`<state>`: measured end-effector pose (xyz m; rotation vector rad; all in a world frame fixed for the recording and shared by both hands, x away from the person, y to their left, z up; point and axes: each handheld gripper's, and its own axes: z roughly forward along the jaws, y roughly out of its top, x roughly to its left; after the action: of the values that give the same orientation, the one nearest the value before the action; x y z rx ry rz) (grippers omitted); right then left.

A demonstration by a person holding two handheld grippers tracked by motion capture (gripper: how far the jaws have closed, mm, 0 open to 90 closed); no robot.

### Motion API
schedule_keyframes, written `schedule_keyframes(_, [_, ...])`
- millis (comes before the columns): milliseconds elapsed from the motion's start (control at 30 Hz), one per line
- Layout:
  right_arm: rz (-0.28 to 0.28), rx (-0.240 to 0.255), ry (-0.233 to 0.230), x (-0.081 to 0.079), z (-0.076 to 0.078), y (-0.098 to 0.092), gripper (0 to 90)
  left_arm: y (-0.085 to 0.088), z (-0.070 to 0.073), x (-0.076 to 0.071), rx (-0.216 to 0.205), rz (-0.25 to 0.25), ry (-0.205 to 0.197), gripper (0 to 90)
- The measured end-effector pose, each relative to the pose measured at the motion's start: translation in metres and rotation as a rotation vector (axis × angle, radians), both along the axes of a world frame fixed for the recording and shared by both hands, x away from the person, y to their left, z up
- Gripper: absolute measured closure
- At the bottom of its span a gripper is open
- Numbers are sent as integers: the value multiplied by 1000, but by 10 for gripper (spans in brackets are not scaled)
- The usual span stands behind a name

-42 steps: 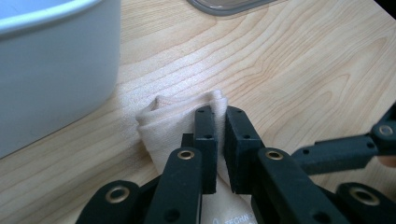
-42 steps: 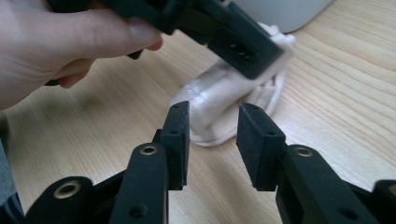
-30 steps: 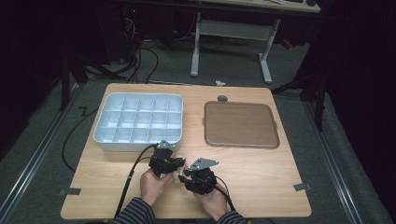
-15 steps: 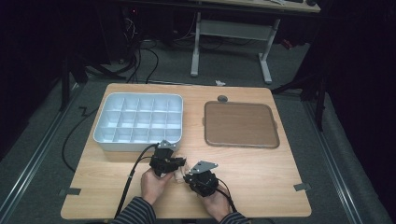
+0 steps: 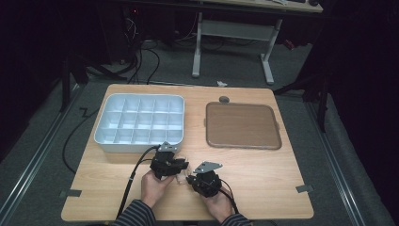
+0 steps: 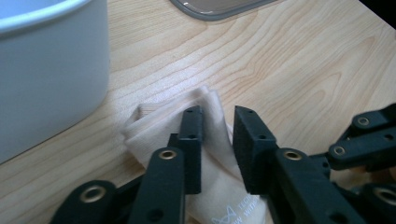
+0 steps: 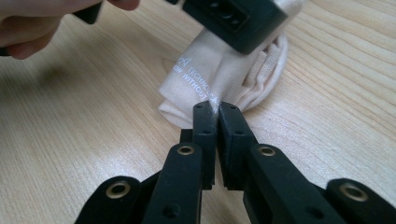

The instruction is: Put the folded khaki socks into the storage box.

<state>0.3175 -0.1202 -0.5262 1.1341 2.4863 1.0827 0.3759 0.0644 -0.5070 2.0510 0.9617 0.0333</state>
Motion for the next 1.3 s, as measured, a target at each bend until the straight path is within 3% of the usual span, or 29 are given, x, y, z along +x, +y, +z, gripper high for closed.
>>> schedule_keyframes(233, [-8, 8, 6, 3, -1, -1, 857, 11, 4, -10, 5, 41, -25, 616])
schedule_keyframes(400, [-9, 7, 5, 3, -1, -1, 856, 15, 2, -20, 70, 89, -36, 550])
schedule_keyframes(467, [-12, 11, 7, 3, -2, -2, 856, 16, -2, -22, 92, 105, -21, 516])
schedule_keyframes(667, [-7, 10, 10, 4, -1, -2, 854, 18, -11, -27, 64, 147, 10, 463])
schedule_keyframes(833, [2, 7, 2, 4, -2, -2, 853, 15, -14, -24, 104, 160, 39, 467])
schedule_keyframes(967, [-3, 8, -2, 4, -2, 0, 850, 14, -13, -23, 122, 168, 22, 465])
schedule_keyframes(1300, [-13, 23, -14, 5, -3, 1, 794, 17, -12, -15, 111, 173, 39, 445])
